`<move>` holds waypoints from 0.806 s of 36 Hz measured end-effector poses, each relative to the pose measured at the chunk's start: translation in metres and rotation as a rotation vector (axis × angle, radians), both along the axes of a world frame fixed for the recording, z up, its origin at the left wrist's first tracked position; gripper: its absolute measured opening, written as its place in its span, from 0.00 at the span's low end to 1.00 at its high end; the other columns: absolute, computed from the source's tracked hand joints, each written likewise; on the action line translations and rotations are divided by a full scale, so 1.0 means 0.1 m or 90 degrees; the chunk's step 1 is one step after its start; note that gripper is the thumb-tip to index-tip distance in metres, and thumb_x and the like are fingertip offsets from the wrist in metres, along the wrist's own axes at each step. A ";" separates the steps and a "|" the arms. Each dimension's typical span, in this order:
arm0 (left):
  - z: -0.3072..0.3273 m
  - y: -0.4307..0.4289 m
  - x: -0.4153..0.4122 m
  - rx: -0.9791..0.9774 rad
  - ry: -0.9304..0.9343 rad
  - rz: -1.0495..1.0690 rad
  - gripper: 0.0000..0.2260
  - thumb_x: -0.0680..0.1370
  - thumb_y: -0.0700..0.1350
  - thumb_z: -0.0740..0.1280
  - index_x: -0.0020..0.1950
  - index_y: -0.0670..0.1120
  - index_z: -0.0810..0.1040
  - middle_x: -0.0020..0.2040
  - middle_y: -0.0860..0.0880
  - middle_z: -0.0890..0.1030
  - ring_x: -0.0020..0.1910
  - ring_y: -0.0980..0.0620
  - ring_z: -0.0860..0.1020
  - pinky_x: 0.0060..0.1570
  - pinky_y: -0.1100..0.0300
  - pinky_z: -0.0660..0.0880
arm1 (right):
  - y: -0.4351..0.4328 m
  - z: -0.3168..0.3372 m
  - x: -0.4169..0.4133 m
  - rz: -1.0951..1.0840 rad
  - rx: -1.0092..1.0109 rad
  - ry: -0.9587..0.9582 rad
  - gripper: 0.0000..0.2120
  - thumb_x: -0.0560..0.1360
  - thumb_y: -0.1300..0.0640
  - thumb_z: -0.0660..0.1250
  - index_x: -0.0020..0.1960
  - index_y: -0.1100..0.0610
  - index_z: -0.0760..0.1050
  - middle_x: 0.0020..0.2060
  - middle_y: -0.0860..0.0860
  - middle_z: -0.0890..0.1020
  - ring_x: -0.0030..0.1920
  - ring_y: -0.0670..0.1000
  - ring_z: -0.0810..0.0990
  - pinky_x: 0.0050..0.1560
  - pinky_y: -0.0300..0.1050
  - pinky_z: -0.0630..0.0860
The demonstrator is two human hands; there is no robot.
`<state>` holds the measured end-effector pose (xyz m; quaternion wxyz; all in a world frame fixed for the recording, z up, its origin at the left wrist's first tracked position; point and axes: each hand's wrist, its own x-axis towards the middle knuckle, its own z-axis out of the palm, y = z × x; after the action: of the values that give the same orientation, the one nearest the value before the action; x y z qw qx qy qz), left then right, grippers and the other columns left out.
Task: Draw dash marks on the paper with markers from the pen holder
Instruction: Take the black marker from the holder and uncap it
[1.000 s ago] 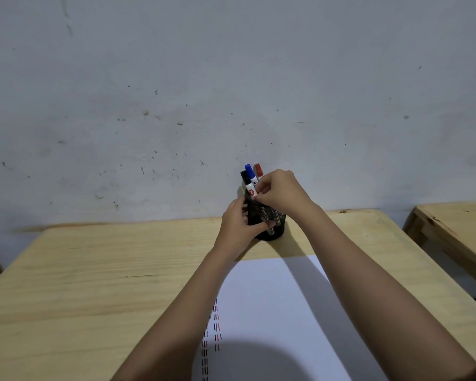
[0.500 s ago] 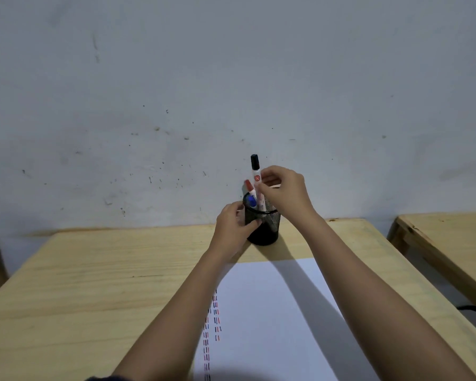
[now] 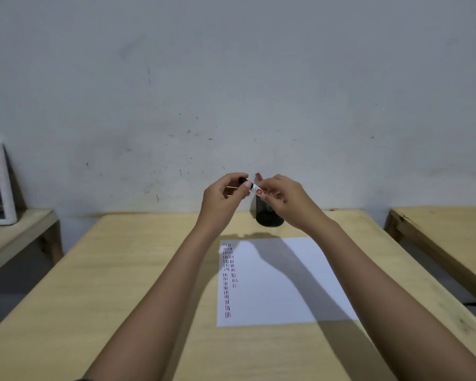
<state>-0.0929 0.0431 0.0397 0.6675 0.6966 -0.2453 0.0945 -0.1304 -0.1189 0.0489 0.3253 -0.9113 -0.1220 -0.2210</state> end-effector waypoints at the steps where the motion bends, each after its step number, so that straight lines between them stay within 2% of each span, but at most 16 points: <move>1: -0.03 0.03 -0.04 0.010 0.002 0.006 0.04 0.76 0.42 0.68 0.50 0.48 0.80 0.42 0.50 0.82 0.43 0.51 0.82 0.55 0.53 0.78 | 0.02 -0.01 -0.05 0.010 -0.009 -0.001 0.09 0.78 0.58 0.62 0.54 0.56 0.78 0.45 0.54 0.77 0.45 0.42 0.75 0.53 0.32 0.69; 2: -0.05 0.06 -0.07 0.014 0.006 0.009 0.04 0.75 0.41 0.69 0.49 0.46 0.81 0.42 0.49 0.82 0.42 0.51 0.82 0.55 0.52 0.79 | 0.05 -0.02 -0.10 0.020 -0.016 0.000 0.09 0.78 0.59 0.62 0.54 0.57 0.79 0.44 0.55 0.77 0.44 0.38 0.74 0.53 0.23 0.64; 3: -0.08 0.10 -0.10 0.012 0.012 0.011 0.04 0.75 0.41 0.69 0.49 0.44 0.81 0.41 0.49 0.83 0.42 0.52 0.82 0.54 0.52 0.79 | 0.06 -0.03 -0.14 0.030 -0.019 0.002 0.09 0.78 0.59 0.62 0.54 0.58 0.79 0.43 0.56 0.78 0.44 0.35 0.73 0.53 0.19 0.61; 4: -0.11 0.13 -0.13 0.007 0.019 0.010 0.04 0.75 0.40 0.69 0.49 0.42 0.81 0.41 0.48 0.83 0.41 0.53 0.82 0.54 0.53 0.79 | 0.07 -0.05 -0.18 0.038 -0.018 0.006 0.09 0.78 0.58 0.63 0.54 0.57 0.79 0.43 0.56 0.78 0.44 0.35 0.73 0.53 0.18 0.61; 6: -0.15 0.18 -0.19 -0.009 0.039 0.004 0.06 0.75 0.39 0.68 0.50 0.39 0.81 0.41 0.47 0.83 0.40 0.55 0.82 0.53 0.56 0.79 | 0.07 -0.10 -0.25 0.053 0.007 0.023 0.08 0.77 0.55 0.64 0.53 0.54 0.79 0.43 0.55 0.80 0.45 0.44 0.76 0.50 0.30 0.70; 8: -0.18 0.23 -0.24 -0.043 0.060 -0.003 0.07 0.76 0.37 0.67 0.51 0.36 0.80 0.41 0.45 0.82 0.38 0.57 0.82 0.51 0.60 0.79 | 0.05 -0.15 -0.30 0.059 0.055 0.051 0.08 0.76 0.52 0.65 0.51 0.53 0.80 0.44 0.55 0.82 0.44 0.52 0.78 0.45 0.42 0.74; 11: -0.22 0.32 -0.29 -0.116 0.104 -0.024 0.05 0.76 0.35 0.66 0.50 0.37 0.79 0.41 0.44 0.81 0.36 0.58 0.82 0.47 0.67 0.79 | 0.00 -0.23 -0.37 0.048 0.154 0.070 0.05 0.74 0.54 0.68 0.47 0.54 0.81 0.42 0.57 0.83 0.40 0.55 0.79 0.42 0.45 0.74; 14: -0.30 0.41 -0.34 -0.166 0.150 -0.045 0.04 0.76 0.35 0.67 0.47 0.40 0.80 0.40 0.45 0.81 0.36 0.57 0.83 0.44 0.69 0.78 | -0.01 -0.32 -0.43 0.056 0.293 0.098 0.03 0.71 0.57 0.72 0.44 0.56 0.81 0.39 0.56 0.84 0.38 0.47 0.80 0.41 0.41 0.75; 16: -0.36 0.44 -0.37 -0.185 0.174 -0.051 0.03 0.76 0.36 0.67 0.47 0.40 0.80 0.39 0.45 0.82 0.36 0.57 0.83 0.44 0.70 0.78 | 0.02 -0.38 -0.47 0.064 0.413 0.112 0.02 0.70 0.60 0.73 0.43 0.56 0.81 0.39 0.54 0.83 0.37 0.47 0.80 0.39 0.36 0.76; 19: -0.46 0.44 -0.42 -0.179 0.183 -0.044 0.03 0.76 0.37 0.66 0.47 0.40 0.80 0.36 0.47 0.83 0.36 0.58 0.82 0.44 0.70 0.78 | 0.13 -0.50 -0.52 0.072 0.674 0.127 0.03 0.71 0.65 0.70 0.41 0.58 0.79 0.34 0.52 0.80 0.32 0.46 0.78 0.35 0.32 0.75; 23: -0.56 0.40 -0.49 -0.132 0.171 -0.029 0.04 0.77 0.39 0.66 0.44 0.43 0.79 0.36 0.47 0.82 0.35 0.59 0.81 0.44 0.69 0.78 | 0.36 -0.67 -0.56 0.086 0.999 0.169 0.03 0.73 0.65 0.68 0.42 0.59 0.78 0.29 0.48 0.80 0.30 0.42 0.79 0.33 0.29 0.77; 26: -0.62 0.35 -0.54 -0.088 0.161 -0.011 0.06 0.78 0.40 0.64 0.42 0.43 0.77 0.36 0.46 0.79 0.30 0.62 0.79 0.41 0.69 0.78 | 0.52 -0.78 -0.56 0.108 1.089 0.185 0.03 0.74 0.64 0.67 0.43 0.62 0.78 0.30 0.48 0.80 0.30 0.42 0.79 0.34 0.30 0.78; 29: -0.68 0.37 -0.54 -0.044 0.158 0.009 0.07 0.78 0.42 0.64 0.40 0.44 0.76 0.34 0.47 0.78 0.28 0.62 0.77 0.39 0.68 0.77 | 0.58 -0.84 -0.56 0.097 1.072 0.190 0.04 0.75 0.62 0.66 0.42 0.62 0.78 0.30 0.49 0.81 0.32 0.43 0.80 0.38 0.30 0.78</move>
<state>-0.1471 0.0802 -0.0278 0.7156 0.6815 -0.1521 0.0207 -0.1861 -0.0610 -0.0355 0.9200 -0.3750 0.0656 -0.0933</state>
